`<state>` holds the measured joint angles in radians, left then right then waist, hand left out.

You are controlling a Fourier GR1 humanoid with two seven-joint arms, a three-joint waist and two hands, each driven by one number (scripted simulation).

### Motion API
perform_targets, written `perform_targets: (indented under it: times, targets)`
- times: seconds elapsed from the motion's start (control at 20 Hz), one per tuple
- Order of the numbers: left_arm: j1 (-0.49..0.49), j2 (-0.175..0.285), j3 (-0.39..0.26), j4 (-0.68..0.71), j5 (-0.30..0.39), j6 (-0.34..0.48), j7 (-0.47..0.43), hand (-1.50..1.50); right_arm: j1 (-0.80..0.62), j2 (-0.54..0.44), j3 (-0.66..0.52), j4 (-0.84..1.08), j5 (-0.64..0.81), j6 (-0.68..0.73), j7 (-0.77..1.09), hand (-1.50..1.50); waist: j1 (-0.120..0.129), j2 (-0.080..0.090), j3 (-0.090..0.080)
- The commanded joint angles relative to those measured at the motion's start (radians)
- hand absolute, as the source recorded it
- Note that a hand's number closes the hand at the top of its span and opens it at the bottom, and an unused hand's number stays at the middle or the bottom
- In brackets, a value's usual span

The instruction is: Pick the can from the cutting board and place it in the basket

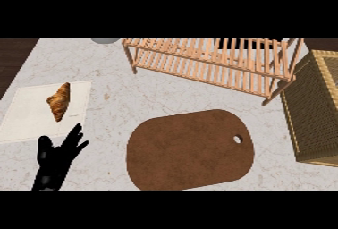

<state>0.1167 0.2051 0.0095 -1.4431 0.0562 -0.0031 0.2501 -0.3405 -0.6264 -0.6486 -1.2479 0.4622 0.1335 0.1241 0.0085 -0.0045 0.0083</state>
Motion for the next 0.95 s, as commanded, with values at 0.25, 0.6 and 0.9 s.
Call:
perform_targets:
  times: [0.25,0.6,0.9]
  targets:
    - [0.073,0.000,0.013,-0.022,0.010,-0.032,0.012,0.00,-0.028,-0.051,-0.048,0.159,-0.050,-0.082,-0.158,-1.50,-0.002,0.005,-0.008]
    - [-0.035,-0.048,-0.009,0.020,-0.037,0.033,0.071,0.00,-0.018,-0.139,-0.196,0.155,-0.210,0.017,-0.043,-1.50,-0.017,0.003,-0.008]
    - [0.045,-0.023,0.003,0.000,-0.025,-0.012,0.030,0.00,0.079,-0.353,-0.349,0.398,-0.271,0.111,-0.159,-1.50,-0.013,0.005,-0.007]
